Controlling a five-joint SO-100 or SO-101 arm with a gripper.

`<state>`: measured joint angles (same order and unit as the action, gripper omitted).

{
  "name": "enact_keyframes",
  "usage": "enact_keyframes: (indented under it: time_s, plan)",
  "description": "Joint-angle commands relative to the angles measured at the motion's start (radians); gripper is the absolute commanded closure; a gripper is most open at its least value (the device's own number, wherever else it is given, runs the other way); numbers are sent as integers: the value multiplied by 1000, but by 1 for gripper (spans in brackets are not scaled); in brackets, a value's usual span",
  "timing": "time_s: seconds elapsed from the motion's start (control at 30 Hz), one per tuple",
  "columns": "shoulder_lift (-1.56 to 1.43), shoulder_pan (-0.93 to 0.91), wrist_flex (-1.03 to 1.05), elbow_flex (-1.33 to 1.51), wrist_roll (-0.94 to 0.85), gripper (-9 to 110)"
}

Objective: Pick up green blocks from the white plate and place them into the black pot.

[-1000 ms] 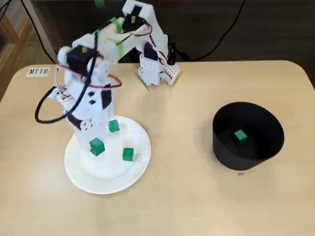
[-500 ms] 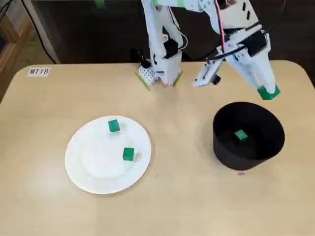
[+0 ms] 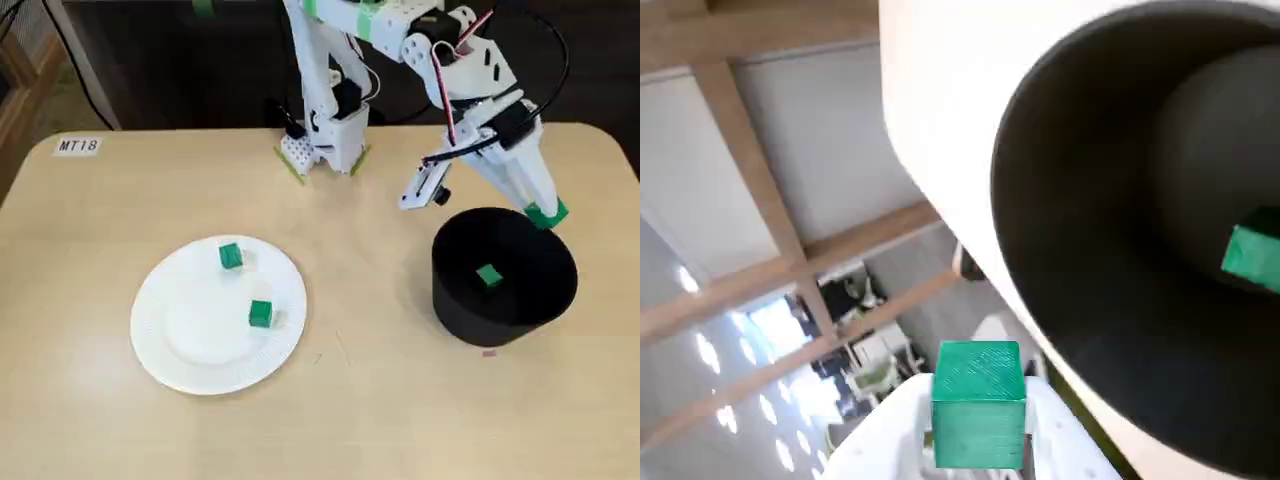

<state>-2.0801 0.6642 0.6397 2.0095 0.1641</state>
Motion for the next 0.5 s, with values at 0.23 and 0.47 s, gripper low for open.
enact_keyframes:
  time_s: [0.23, 0.47]
  plan:
    - [75, -130, -32, 0, -31, 104]
    - [74, -135, 35, 0, -103, 71]
